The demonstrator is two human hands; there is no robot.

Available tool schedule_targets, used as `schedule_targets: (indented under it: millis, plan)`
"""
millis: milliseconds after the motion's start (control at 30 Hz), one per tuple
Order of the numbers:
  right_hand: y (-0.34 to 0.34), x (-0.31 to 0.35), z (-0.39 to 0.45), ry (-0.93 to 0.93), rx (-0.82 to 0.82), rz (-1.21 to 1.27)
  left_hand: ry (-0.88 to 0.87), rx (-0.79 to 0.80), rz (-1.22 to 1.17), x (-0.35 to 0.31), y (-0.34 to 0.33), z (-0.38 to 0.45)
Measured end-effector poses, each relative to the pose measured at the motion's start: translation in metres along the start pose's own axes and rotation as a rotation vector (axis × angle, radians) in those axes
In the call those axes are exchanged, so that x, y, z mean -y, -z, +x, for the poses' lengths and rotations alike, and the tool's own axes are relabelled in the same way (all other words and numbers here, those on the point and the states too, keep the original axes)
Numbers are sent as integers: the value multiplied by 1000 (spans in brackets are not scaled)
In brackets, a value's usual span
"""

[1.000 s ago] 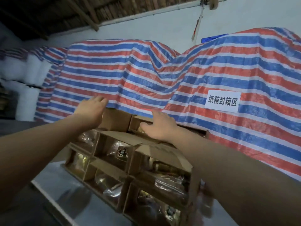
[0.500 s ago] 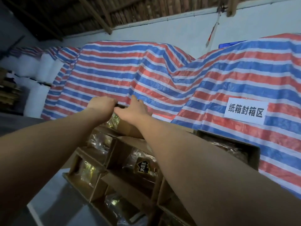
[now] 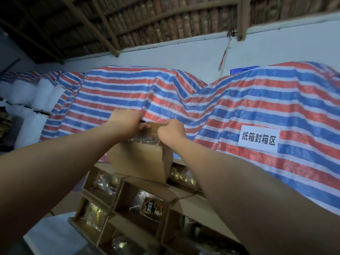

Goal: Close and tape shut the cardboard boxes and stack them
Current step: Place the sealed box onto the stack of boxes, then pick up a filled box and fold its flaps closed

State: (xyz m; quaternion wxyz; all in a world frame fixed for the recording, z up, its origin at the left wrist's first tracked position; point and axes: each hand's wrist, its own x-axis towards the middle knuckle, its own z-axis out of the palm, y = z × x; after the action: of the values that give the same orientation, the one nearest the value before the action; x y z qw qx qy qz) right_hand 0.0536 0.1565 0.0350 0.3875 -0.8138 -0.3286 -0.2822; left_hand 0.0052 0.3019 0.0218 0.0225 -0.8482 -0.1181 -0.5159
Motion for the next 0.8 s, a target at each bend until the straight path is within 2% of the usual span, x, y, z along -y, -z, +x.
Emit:
schedule_targets:
  millis: [167, 400, 567, 667, 800]
  plan:
    - [106, -3, -39, -40, 14, -87, 47, 304, -268, -55, 52, -13]
    - [283, -39, -116, -221, 51, -70, -103, 396, -529, -185, 121, -38]
    - [389, -99, -191, -406, -1, -57, -215, 561, -778, -295, 140, -63]
    - [415, -150, -240, -548, -4, 11, -285, 671, -809, -353, 119, -90]
    - [407, -222, -300, -699, 27, 66, -346, 848, -739, -406, 67, -142]
